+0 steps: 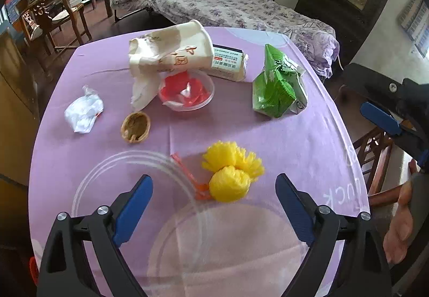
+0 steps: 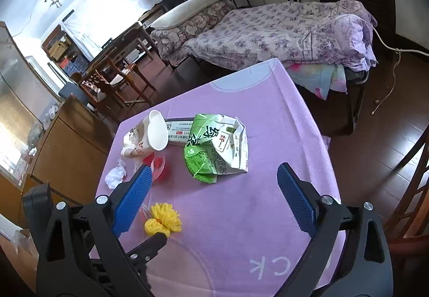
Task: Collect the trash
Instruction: 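Move both tools back over the table toward the yellow flower item, then grasp the yellow flower-shaped item with the left gripper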
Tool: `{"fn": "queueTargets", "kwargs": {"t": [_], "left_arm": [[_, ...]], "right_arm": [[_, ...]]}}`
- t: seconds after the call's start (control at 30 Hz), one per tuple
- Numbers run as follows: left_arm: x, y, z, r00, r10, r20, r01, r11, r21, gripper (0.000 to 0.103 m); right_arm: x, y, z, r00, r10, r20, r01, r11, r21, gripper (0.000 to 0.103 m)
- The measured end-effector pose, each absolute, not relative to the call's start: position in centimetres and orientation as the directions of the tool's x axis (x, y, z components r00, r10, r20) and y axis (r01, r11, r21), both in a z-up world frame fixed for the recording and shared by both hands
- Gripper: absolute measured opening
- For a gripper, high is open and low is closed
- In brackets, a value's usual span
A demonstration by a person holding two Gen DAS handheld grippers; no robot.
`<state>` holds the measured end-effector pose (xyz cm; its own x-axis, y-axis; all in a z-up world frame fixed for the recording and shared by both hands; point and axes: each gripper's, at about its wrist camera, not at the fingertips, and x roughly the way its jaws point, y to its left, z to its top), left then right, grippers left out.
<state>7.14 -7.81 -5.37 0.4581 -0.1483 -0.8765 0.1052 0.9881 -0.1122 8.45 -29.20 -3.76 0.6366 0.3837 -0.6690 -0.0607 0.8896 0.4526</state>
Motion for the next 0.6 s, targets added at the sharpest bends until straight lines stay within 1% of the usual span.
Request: {"fn": "queueTargets", "kwargs": {"t": [0.13, 0.2, 0.3, 0.37, 0.4, 0.47, 0.5, 0.53, 0.57, 0.6], "left_arm": [[7.4, -8.2, -6.0, 0.455, -0.145, -0.879, 0.116, 0.988, -0.103, 0.090], [7.4, -8.4, -6.4, 0.453, -0.143, -0.880, 0.119, 0.988, -0.100, 0.086], [7.6, -8.3, -6.9, 0.434, -0.145, -0.889, 0.126, 0.987, -0.099, 0.076], [7.7, -8.4, -7.3, 0.406, -0.157, -0.900, 0.136, 0.985, -0.110, 0.060], [7.7, -8.5, -7.3, 0.423, -0.147, -0.894, 0.145, 0.985, -0.094, 0.057], [7.6, -8.8, -7.3, 0.423, -0.147, -0.894, 0.163, 0.983, -0.085, 0.047], [7.5, -8.8, -7.3, 0.427, -0.146, -0.892, 0.167, 0.983, -0.081, 0.045], [7.5, -8.8, -7.3, 0.430, -0.147, -0.891, 0.169, 0.982, -0.080, 0.037], [7.5, -8.8, -7.3, 0.432, -0.147, -0.890, 0.167, 0.983, -0.081, 0.031], [7.4, -8.6, -7.3, 0.433, -0.149, -0.889, 0.164, 0.983, -0.085, 0.031]], "right_arm": [[8.4, -29.1, -3.8, 0.635, 0.380, -0.673, -0.058, 0.892, 0.449, 0.091], [8.5, -29.1, -4.0, 0.633, 0.377, -0.676, -0.052, 0.892, 0.448, 0.091], [8.6, -29.1, -4.1, 0.629, 0.378, -0.679, -0.047, 0.891, 0.452, 0.091], [8.6, -28.9, -4.2, 0.627, 0.379, -0.681, -0.049, 0.891, 0.450, 0.091], [8.5, -28.9, -4.2, 0.626, 0.378, -0.682, -0.052, 0.893, 0.447, 0.091], [8.5, -28.7, -4.2, 0.627, 0.373, -0.684, -0.057, 0.897, 0.438, 0.091], [8.5, -28.7, -4.2, 0.627, 0.372, -0.685, -0.057, 0.898, 0.435, 0.091], [8.5, -28.7, -4.1, 0.626, 0.371, -0.686, -0.057, 0.899, 0.434, 0.091], [8.5, -28.7, -4.2, 0.626, 0.370, -0.687, -0.056, 0.900, 0.433, 0.091], [8.5, -28.6, -4.2, 0.625, 0.367, -0.689, -0.054, 0.901, 0.431, 0.091]]}}
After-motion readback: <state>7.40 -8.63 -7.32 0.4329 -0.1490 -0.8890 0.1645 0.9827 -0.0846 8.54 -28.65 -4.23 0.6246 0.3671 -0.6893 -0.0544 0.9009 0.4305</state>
